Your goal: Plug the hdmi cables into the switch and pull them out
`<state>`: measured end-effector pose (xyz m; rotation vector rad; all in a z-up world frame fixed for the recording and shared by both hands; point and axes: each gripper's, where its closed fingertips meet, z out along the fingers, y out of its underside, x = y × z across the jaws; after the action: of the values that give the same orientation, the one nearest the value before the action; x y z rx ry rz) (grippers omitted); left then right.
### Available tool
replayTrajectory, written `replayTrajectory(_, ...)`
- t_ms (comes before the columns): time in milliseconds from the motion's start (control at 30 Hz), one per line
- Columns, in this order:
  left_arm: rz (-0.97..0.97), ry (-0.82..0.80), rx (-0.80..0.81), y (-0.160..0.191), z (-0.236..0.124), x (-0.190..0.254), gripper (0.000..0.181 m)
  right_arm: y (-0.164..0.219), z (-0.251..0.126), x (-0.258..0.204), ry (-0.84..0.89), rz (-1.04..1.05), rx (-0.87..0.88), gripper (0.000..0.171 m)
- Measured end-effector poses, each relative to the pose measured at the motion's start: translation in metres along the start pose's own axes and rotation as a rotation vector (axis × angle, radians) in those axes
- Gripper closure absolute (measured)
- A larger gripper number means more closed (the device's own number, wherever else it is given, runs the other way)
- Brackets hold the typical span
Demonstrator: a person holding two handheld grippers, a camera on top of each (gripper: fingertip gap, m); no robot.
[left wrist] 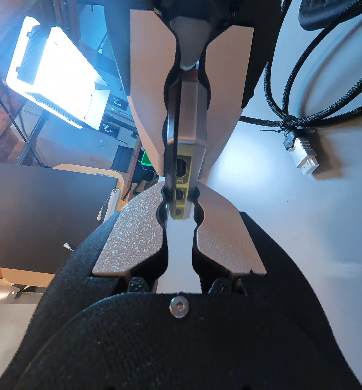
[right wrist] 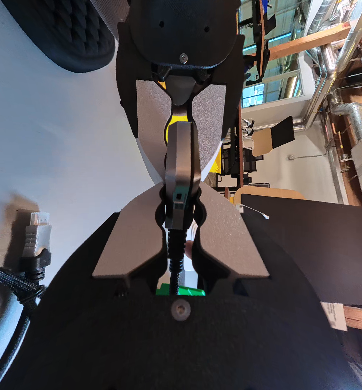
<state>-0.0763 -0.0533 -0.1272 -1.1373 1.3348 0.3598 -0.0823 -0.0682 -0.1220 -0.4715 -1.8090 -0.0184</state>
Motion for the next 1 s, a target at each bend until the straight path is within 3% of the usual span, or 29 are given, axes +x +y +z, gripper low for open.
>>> replayTrajectory(533, 0.023, -0.015, -0.045, 0.007, 0.005, 0.000, 0.160, 0.005, 0.004, -0.001, 0.010, 0.025, -0.026, 0.148)
replayTrajectory(633, -0.069, -0.015, 0.009, 0.001, 0.002, -0.005, 0.159, 0.002, -0.002, 0.007, 0.035, 0.059, 0.017, 0.148)
replayTrajectory(767, -0.418, -0.046, 0.196, -0.010, -0.025, -0.048, 0.145, 0.011, -0.020, 0.034, 0.120, 0.113, 0.046, 0.149)
replayTrajectory(833, -0.482, -0.166, 0.221, 0.001, -0.052, -0.086, 0.147, 0.019, -0.030, 0.048, 0.163, 0.115, 0.033, 0.148)
replayTrajectory(933, -0.569, -0.362, 0.148, 0.044, -0.102, -0.146, 0.154, 0.033, -0.044, 0.055, 0.192, 0.131, 0.011, 0.149)
replayTrajectory(1000, -0.604, -0.398, -0.018, 0.088, -0.127, -0.170, 0.154, 0.042, -0.051, 0.052, 0.191, 0.156, 0.006, 0.149)
